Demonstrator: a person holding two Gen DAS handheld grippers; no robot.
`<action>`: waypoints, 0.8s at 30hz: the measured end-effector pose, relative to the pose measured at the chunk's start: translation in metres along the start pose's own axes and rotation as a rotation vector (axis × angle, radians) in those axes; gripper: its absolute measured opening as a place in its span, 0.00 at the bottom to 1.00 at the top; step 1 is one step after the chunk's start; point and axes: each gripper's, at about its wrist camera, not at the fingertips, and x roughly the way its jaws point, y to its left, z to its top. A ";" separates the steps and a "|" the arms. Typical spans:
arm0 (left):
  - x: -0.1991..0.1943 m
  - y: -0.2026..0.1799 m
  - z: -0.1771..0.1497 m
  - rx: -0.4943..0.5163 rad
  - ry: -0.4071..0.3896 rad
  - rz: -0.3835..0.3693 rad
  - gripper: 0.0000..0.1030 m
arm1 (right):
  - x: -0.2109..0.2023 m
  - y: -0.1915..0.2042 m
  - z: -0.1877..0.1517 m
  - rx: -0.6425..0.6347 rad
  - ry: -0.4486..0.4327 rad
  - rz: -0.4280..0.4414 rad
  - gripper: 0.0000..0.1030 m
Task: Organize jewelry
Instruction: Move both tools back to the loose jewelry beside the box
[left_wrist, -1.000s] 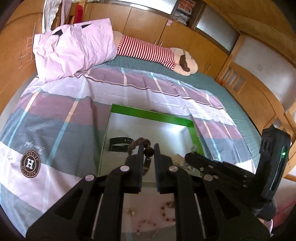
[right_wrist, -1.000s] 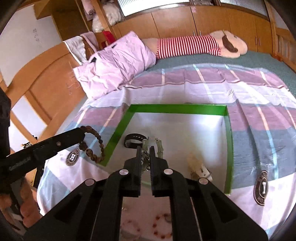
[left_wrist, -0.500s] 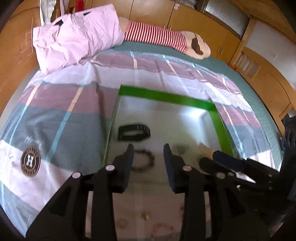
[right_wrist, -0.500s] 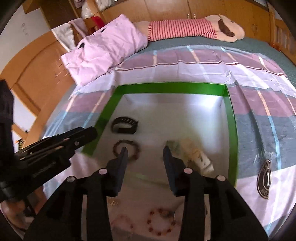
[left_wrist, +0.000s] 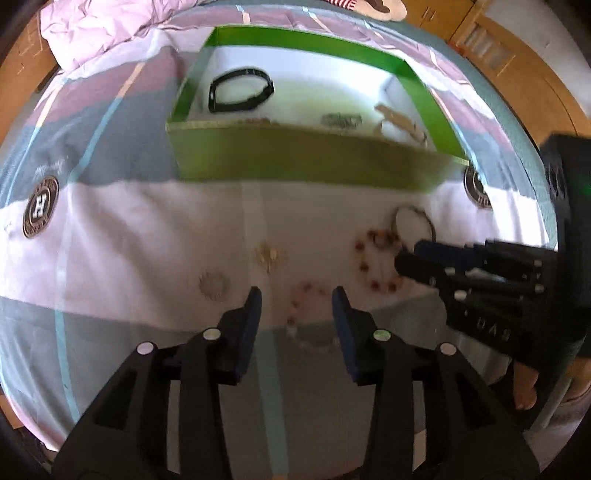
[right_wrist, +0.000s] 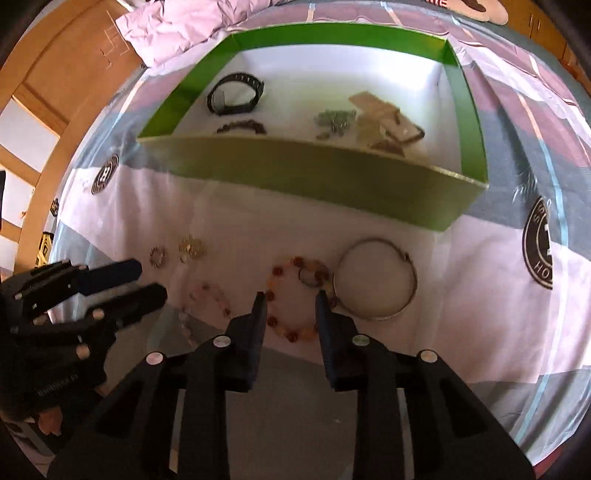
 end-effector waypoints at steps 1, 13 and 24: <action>0.001 0.000 -0.002 0.000 0.005 0.011 0.43 | 0.001 0.001 -0.003 -0.006 0.004 -0.011 0.28; 0.023 0.001 -0.012 0.034 0.058 0.066 0.44 | 0.025 -0.012 -0.011 0.053 0.039 -0.074 0.28; 0.042 -0.009 -0.018 0.074 0.091 0.101 0.44 | 0.029 -0.008 -0.010 0.024 0.021 -0.116 0.29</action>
